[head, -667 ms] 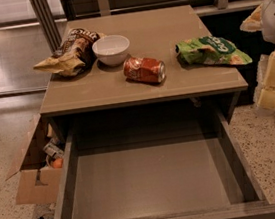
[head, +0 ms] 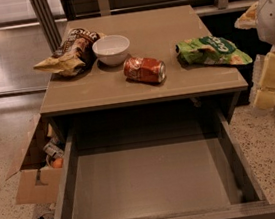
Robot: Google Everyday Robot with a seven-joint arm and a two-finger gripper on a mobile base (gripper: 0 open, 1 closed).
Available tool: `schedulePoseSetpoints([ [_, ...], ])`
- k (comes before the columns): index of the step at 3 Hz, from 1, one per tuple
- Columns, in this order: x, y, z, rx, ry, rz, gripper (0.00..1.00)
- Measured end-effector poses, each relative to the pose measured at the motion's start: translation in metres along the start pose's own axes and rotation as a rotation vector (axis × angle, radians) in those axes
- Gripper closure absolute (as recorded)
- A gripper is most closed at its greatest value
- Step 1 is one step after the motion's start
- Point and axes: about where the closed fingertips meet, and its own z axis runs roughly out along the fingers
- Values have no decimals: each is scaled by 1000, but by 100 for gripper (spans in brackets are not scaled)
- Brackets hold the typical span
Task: Place coke can into top drawer
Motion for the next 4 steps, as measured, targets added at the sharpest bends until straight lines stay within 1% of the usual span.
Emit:
schedulePoseSetpoints([
  [1, -14, -3, -2, 35, -63, -38, 0],
  [2, -18, -12, 3, 71, -184, -6, 0],
  [3, -35, -25, 15, 77, -319, 57, 0],
  [4, -55, -43, 29, 87, -406, 123, 0],
])
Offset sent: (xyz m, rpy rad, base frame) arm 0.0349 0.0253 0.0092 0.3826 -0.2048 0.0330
